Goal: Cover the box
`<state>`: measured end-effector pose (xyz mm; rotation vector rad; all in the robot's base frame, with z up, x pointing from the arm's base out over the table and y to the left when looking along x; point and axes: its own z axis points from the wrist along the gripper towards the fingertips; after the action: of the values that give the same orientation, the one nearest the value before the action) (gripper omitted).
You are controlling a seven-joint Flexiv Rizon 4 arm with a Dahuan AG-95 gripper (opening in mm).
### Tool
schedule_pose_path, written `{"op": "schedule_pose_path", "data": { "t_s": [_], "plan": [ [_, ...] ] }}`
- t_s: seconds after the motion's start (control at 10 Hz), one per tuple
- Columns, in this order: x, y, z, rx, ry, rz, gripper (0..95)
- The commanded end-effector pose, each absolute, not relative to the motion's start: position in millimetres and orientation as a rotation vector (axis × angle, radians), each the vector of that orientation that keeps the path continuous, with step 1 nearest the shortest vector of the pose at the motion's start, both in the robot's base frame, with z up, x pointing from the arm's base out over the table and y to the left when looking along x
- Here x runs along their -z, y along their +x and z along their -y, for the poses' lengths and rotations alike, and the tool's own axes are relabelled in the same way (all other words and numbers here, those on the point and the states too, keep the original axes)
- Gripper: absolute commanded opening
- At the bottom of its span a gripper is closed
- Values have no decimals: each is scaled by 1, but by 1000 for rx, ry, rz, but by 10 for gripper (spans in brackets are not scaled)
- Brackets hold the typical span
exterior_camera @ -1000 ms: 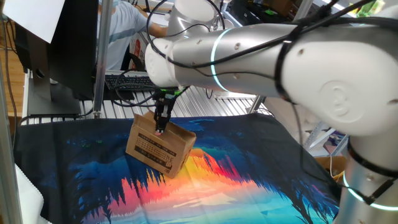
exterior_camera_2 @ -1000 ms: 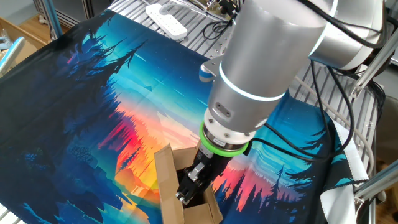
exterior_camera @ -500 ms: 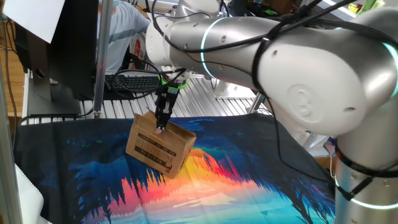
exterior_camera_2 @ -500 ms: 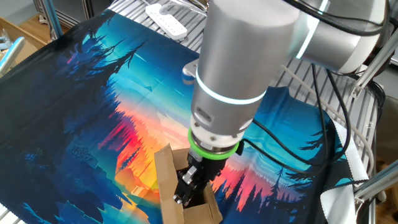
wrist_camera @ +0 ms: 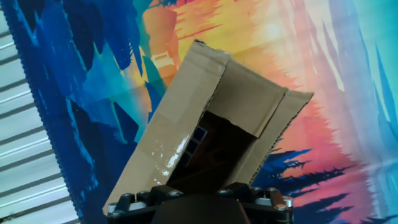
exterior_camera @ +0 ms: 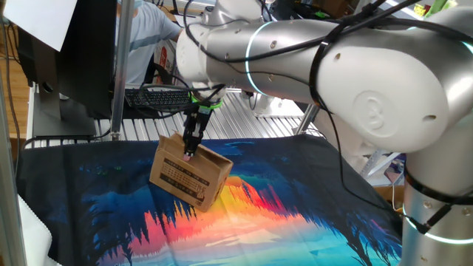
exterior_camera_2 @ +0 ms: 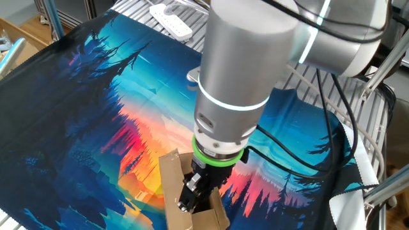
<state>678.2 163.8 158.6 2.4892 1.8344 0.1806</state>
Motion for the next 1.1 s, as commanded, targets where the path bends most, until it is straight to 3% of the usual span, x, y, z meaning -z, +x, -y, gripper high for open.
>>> {"op": "schedule_pose_path", "data": {
  "t_s": [0.1,1.1],
  "plan": [
    [-160,680,-164,-169,2502,-1857,760],
    [-139,688,-168,-141,2475,-1895,760]
  ]
}}
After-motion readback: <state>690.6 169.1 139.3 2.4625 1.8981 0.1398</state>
